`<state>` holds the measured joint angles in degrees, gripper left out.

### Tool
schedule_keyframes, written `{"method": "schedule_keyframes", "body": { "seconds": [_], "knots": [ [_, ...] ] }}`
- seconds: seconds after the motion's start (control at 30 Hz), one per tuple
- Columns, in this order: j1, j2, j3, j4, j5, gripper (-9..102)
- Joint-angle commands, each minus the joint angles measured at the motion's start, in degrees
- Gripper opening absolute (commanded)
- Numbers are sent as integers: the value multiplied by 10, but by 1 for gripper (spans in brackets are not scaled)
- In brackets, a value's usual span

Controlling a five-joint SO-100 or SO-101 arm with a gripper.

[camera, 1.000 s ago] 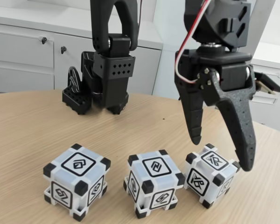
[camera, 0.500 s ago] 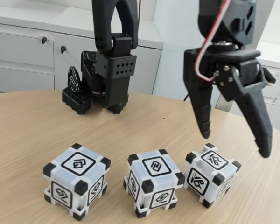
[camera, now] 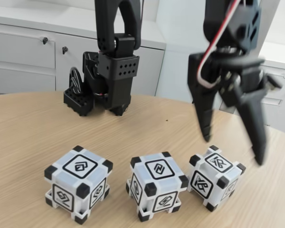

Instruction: Stack cubes from left to right.

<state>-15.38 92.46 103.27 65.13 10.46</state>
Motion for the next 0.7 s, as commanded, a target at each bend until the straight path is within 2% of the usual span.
{"method": "schedule_keyframes", "body": {
  "seconds": [0.0, 0.33, 0.67],
  "knots": [
    [4, -37, -2, 0, -6, 33],
    [12, -142, -9, 0, -29, 32],
    [12, -134, -10, 0, -22, 21]
  ]
}}
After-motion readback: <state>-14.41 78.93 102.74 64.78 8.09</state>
